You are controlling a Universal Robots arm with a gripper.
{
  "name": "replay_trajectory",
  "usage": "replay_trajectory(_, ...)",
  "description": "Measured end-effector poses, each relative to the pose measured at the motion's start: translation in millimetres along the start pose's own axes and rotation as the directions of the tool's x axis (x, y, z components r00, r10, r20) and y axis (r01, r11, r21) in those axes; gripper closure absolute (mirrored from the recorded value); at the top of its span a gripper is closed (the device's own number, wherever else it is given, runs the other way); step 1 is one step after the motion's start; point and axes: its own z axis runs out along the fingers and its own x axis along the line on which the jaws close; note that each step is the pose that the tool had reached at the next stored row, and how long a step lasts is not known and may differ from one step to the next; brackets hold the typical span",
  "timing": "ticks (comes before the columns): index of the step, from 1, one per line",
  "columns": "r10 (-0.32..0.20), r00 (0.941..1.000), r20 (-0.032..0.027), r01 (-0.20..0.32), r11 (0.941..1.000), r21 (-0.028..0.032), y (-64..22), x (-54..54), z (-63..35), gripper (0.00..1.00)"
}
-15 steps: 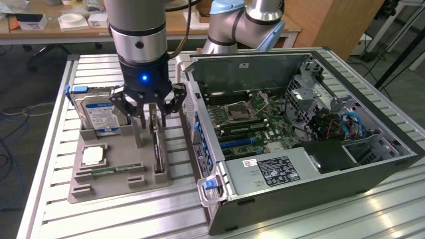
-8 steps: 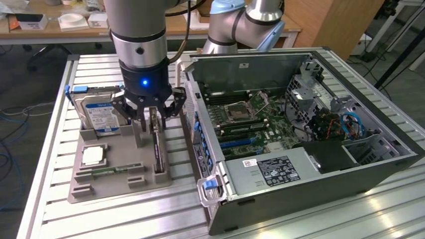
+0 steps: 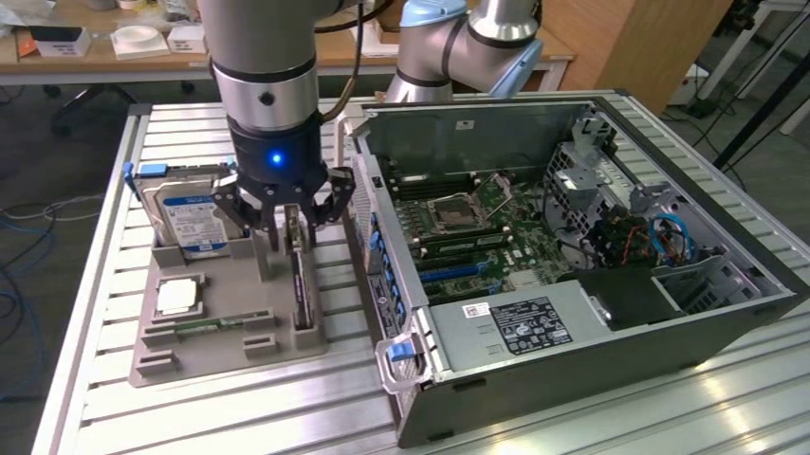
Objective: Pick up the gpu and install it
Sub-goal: 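Pick up the gpu and move the gpu toward the slot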
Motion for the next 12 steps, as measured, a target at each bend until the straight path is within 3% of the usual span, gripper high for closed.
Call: replay_trajectory(12, 0.000, 1.0000, -0.0001, 0.000, 1.0000, 0.0012, -0.5, 0.4, 16.6, 0.53)
